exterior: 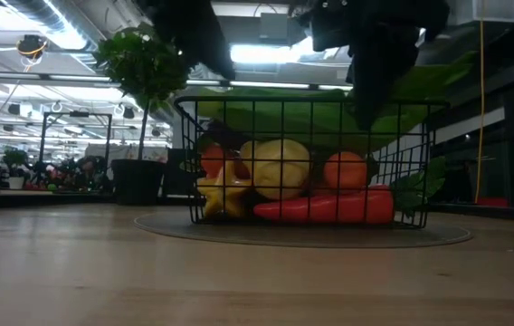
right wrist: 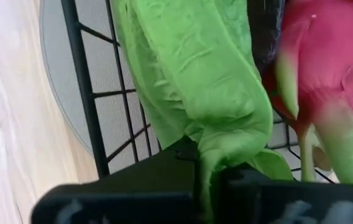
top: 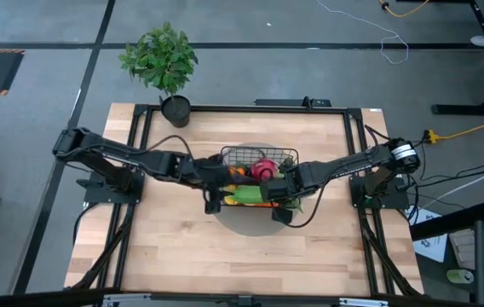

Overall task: Build produce basket
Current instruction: Put the green leaf lettuce into the black wire basket

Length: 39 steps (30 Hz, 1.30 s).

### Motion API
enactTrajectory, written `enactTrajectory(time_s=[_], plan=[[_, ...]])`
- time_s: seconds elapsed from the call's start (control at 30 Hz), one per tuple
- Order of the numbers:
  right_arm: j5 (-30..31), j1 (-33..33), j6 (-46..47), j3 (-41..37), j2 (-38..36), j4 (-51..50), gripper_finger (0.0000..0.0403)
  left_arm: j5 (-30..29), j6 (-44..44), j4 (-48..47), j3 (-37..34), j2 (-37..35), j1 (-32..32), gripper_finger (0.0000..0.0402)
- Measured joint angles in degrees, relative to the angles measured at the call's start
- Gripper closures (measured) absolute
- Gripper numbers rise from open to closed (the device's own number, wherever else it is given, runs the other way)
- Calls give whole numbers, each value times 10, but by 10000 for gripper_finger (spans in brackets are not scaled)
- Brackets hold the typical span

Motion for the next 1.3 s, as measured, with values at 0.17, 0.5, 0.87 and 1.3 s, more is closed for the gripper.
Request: enactTrajectory(time_s=[0.17,0.5,0.87,1.3], plan=[[3,0,0,0,0,27,403,0,0,26,0,36,0,239],[3,0,1,-1,0,35,403,3,0,25,1,73,0,243],[0,0,2,-1,0,24,403,11,-2,35,1,106,3,248],[-2,0,-3,-1,0,33,296,-1,-15,36,0,107,1,248]])
